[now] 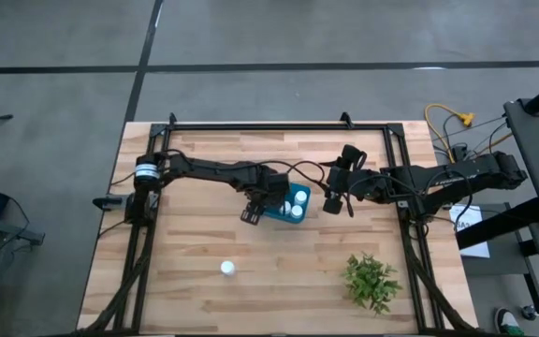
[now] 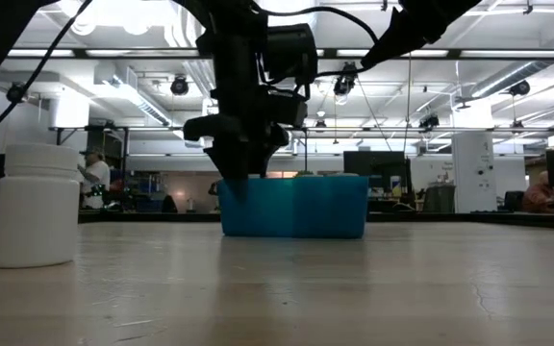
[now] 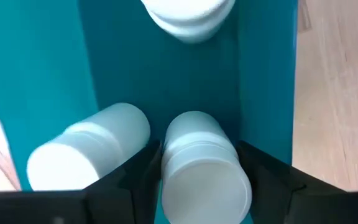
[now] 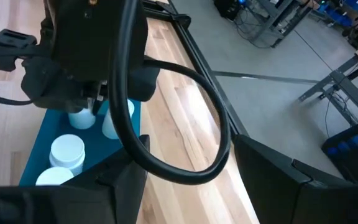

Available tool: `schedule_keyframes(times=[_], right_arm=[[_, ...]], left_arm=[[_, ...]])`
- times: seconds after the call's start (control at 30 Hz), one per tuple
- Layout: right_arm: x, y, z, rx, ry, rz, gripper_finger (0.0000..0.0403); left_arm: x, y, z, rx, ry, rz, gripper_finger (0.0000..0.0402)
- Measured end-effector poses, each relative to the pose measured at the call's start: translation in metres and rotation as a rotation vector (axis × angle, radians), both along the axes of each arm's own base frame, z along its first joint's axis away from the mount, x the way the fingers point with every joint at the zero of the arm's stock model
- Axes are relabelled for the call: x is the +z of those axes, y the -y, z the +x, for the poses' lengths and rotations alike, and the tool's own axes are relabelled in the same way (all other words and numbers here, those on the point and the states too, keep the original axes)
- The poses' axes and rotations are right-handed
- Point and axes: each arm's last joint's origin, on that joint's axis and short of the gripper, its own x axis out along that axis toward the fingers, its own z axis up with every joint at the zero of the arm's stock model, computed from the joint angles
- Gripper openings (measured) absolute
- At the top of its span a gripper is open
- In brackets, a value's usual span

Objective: Pick and place pill bottles into a basket
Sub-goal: Put the white pill bottle into the blue bin

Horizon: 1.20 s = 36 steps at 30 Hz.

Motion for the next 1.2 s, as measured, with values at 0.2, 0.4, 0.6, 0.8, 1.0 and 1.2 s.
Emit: schedule_keyframes(times=[0.2,0.4,0.6,0.8,1.0,1.2], right_arm=[[0.0000,-0.0001,0.0000,0.000,0.000,0.000,0.0226],[0.0000,0.0000,0.0000,0.000,0.000,0.000,0.0226],[0.0000,0.0000,0.0000,0.000,0.000,0.000,0.0226],[0.0000,0.0000,0.0000,0.000,0.000,0.000,0.0226],[0.0000,-0.0001,0.0000,0.000,0.000,0.000,0.0226],[0.0000,0.0001,0.0000,-0.002,0.000,-0.001,0.0226]], left_arm=[[0.0037,0.0002,0.0019,0.000,0.013,0.001,0.0173],[0.0035,0.0005,0.0002,-0.001,-0.003,-0.008,0.0174],[0.0035,0.0010,0.0004,-0.002,-0.002,-0.021,0.0179],[0.0035,0.0010,0.0006,0.003,0.001,-0.022,0.0223],[0.0044,0.0010,0.0013,0.022,0.006,-0.026,0.0252],[0.0085,0.0012,0.0035,0.021,0.021,-0.026,0.0254]])
